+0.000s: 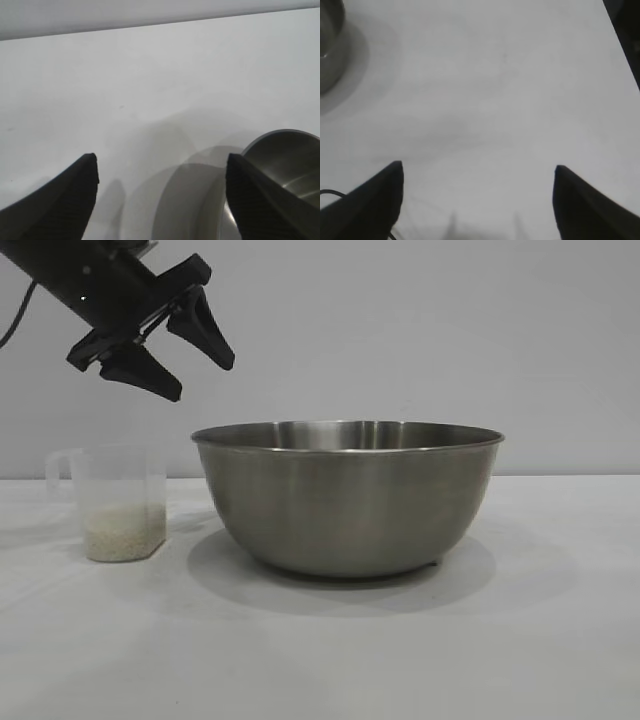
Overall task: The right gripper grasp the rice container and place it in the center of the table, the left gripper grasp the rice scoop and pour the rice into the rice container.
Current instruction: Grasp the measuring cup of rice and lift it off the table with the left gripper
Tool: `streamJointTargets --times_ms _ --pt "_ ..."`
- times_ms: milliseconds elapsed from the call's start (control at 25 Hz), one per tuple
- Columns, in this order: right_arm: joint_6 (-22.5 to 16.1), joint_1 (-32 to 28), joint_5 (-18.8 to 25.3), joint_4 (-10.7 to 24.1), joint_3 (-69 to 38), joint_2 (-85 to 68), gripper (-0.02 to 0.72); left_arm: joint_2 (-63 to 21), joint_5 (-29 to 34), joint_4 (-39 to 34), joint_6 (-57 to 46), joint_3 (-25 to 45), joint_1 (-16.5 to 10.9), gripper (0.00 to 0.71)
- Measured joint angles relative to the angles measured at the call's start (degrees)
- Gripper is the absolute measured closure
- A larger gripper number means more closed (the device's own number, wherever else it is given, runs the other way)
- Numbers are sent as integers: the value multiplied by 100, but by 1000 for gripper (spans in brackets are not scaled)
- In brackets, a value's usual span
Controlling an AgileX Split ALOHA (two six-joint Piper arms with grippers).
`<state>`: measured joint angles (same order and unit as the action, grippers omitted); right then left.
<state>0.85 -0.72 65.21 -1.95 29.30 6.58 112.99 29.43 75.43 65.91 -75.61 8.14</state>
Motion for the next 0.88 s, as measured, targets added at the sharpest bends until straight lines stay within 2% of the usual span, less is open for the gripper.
streamJointTargets --times_ms 200,600,880 --pt "0 0 -11 1 -81 -706 130 0 10 0 0 0 0 205" --pt "0 0 11 1 -128 -754 130 0 22 0 0 0 0 205" --pt "0 358 11 1 -128 -754 130 0 34 0 0 0 0 205"
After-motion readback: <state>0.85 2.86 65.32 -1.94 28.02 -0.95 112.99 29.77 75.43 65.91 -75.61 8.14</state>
